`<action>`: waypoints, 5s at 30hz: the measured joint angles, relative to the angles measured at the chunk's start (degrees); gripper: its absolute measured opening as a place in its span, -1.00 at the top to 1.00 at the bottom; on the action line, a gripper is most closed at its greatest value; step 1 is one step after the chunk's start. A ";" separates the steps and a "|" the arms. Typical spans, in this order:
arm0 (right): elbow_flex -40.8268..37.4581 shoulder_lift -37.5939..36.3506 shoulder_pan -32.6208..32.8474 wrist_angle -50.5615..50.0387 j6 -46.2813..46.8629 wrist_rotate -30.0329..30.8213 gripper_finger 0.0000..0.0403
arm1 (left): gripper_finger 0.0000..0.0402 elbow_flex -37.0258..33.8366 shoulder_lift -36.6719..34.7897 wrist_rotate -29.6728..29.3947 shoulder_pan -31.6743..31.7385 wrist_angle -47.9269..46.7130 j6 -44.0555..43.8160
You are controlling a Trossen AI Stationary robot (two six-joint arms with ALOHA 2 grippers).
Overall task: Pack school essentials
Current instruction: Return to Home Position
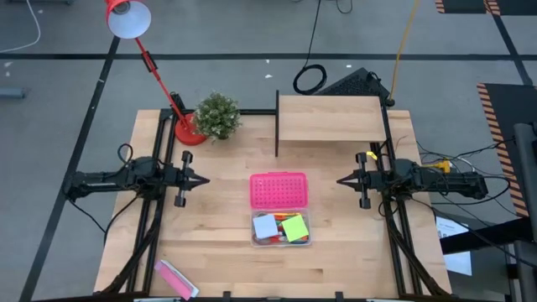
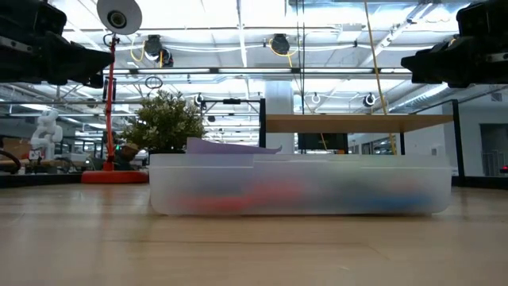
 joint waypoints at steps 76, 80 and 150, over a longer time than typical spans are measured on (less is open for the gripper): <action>0.02 0.00 0.00 0.02 0.01 0.00 1.00 | 0.95 0.00 0.00 -6.26 0.57 -0.01 -1.22; 0.01 0.01 0.00 0.02 0.01 0.01 1.00 | 0.95 0.00 0.00 -6.26 0.57 -0.01 -1.22; 0.02 0.01 0.00 0.02 0.01 0.00 1.00 | 0.95 0.00 0.02 -6.26 0.55 -0.01 -1.21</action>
